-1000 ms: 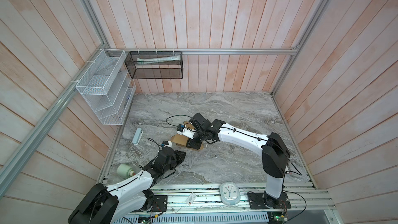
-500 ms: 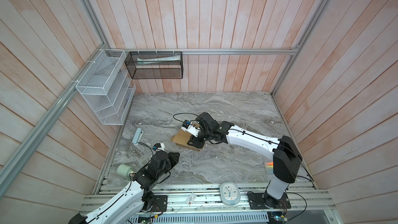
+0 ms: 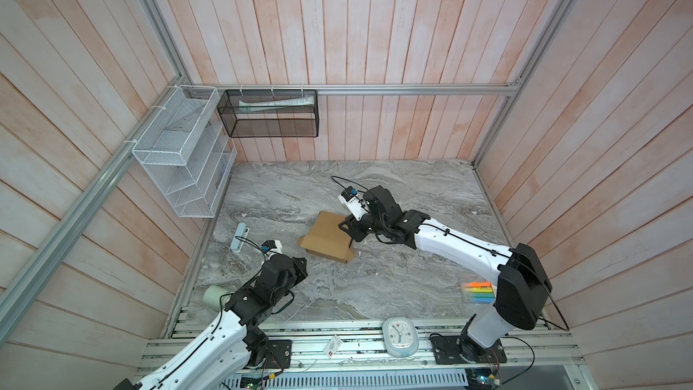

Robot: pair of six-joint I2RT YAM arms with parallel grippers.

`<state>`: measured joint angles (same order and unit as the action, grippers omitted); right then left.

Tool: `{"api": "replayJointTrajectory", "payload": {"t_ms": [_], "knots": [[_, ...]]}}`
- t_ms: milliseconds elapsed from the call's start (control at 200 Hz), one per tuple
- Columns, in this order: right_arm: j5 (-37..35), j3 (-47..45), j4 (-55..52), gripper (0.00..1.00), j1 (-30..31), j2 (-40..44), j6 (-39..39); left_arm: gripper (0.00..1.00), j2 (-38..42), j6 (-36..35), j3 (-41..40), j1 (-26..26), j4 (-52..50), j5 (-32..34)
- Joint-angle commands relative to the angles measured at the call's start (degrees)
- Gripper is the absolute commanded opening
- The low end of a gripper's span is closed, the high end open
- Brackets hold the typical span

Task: Assemble paper box
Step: Close the paper box at the center of the table.

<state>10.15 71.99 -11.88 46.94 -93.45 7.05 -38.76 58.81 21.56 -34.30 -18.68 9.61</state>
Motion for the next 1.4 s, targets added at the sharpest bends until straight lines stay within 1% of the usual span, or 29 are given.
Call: {"api": "replayJointTrajectory", "payload": {"t_ms": [0, 120, 225, 440, 670, 880, 1090, 1395], "knots": [[-1.4, -0.7, 2.5, 0.35, 0.0, -1.8, 4.1, 0.22, 0.8, -4.2, 3.4, -0.2, -4.3, 4.8], [0.0, -0.7, 3.3, 0.34, 0.0, -3.8, 5.0, 0.24, 0.4, -7.5, 6.0, 0.6, -5.4, 6.2], [0.6, -0.7, 3.8, 0.32, 0.0, -5.2, 6.0, 0.25, -0.6, -10.7, 7.7, 2.7, -5.1, 5.4], [1.4, -2.0, 4.7, 0.31, -0.1, -6.3, 6.3, 0.28, -4.6, -18.2, 9.9, 10.2, 0.0, -3.1], [2.3, -3.6, 5.7, 0.28, 0.0, -6.7, 7.1, 0.29, -13.0, -24.7, 13.1, 14.1, 6.0, -9.6], [2.9, -4.4, 6.5, 0.25, 0.2, -7.4, 7.6, 0.32, -20.3, -27.6, 15.5, 16.5, 10.8, -14.4], [2.6, -4.8, 6.5, 0.24, 0.3, -7.6, 7.7, 0.36, -27.3, -30.8, 17.7, 17.8, 13.3, -17.4], [2.5, -4.9, 6.1, 0.23, 0.3, -7.7, 7.6, 0.39, -34.0, -34.8, 19.0, 18.7, 16.2, -18.0]]}}
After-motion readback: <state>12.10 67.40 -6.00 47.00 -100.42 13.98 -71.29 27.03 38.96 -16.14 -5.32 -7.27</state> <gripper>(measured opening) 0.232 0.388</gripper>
